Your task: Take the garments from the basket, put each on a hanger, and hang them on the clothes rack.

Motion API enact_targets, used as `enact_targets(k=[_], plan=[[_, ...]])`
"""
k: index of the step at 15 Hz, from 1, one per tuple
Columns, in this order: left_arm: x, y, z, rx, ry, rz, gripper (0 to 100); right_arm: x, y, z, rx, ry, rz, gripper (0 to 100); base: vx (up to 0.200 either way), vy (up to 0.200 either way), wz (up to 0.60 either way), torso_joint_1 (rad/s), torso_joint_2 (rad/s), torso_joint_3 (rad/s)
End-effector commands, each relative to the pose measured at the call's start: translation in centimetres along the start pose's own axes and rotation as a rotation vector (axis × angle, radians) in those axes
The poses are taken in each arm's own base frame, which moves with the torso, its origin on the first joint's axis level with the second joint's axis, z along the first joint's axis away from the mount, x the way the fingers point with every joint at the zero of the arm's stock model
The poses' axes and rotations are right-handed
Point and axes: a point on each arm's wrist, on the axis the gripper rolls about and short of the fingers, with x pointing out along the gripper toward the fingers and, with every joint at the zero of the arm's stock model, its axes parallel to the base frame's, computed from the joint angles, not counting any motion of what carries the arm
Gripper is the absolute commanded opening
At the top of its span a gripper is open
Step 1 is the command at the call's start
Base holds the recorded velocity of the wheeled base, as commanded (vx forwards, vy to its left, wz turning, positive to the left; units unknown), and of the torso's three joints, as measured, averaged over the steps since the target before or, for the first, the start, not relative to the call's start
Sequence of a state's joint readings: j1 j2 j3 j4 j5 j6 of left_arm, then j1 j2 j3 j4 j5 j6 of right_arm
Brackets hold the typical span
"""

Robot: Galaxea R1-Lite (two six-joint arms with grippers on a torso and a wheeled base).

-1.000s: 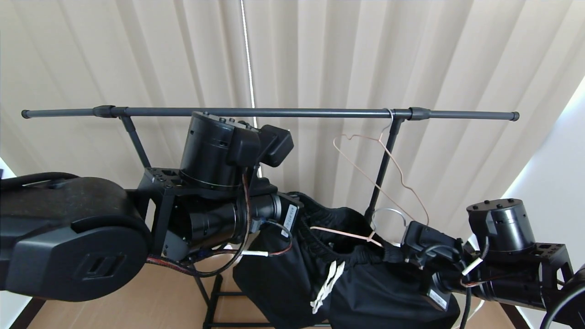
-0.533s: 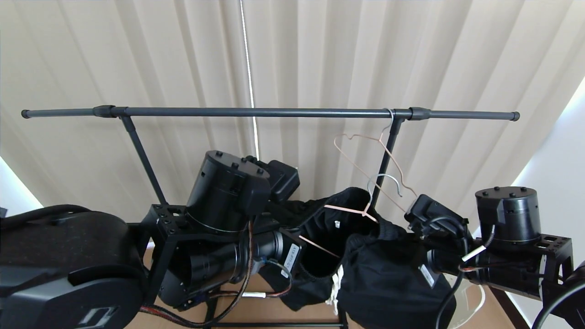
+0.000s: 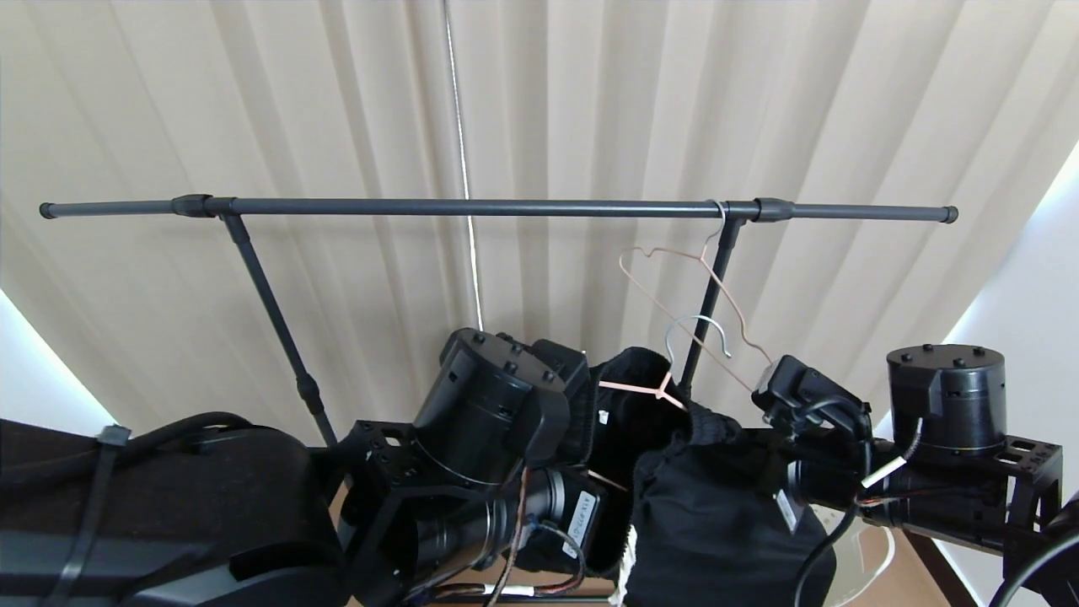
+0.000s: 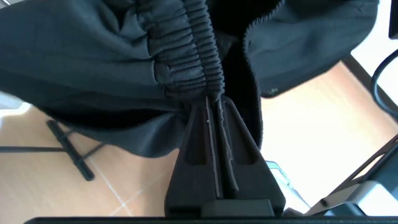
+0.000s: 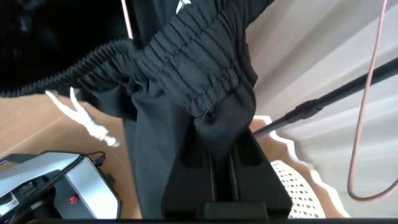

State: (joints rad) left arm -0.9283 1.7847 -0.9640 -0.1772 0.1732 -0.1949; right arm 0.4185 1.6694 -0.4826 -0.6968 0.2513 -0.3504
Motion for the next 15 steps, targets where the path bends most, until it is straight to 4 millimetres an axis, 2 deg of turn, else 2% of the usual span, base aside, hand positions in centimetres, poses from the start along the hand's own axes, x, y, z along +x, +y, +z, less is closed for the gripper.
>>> enact_targets(k=[1, 5, 11, 15], plan=[[1.6, -0.4, -0.1, -0.03, 0.023, 0.002, 0, 0.0, 0.1, -0.1, -0.007, -0.037, 0.005, 0, 0.0, 0.0, 0.0, 0.0, 0.0, 0.0], [3.0, -0.8, 0.4, -0.077, 0.022, 0.001, 0, -0.3, 0.2, 0.0, -0.017, -0.087, 0.021, 0, 0.0, 0.0, 0.0, 0.0, 0.0, 0.0], [3.8, -1.2, -0.2, -0.067, 0.046, -0.001, 0, -0.5, 0.2, 0.4, 0.017, -0.115, 0.02, 0, 0.0, 0.0, 0.0, 0.0, 0.0, 0.0], [5.3, -0.7, 0.2, -0.122, -0.032, 0.045, 0, -0.8, 0.4, 0.4, 0.003, -0.154, 0.033, 0, 0.0, 0.0, 0.0, 0.0, 0.0, 0.0]])
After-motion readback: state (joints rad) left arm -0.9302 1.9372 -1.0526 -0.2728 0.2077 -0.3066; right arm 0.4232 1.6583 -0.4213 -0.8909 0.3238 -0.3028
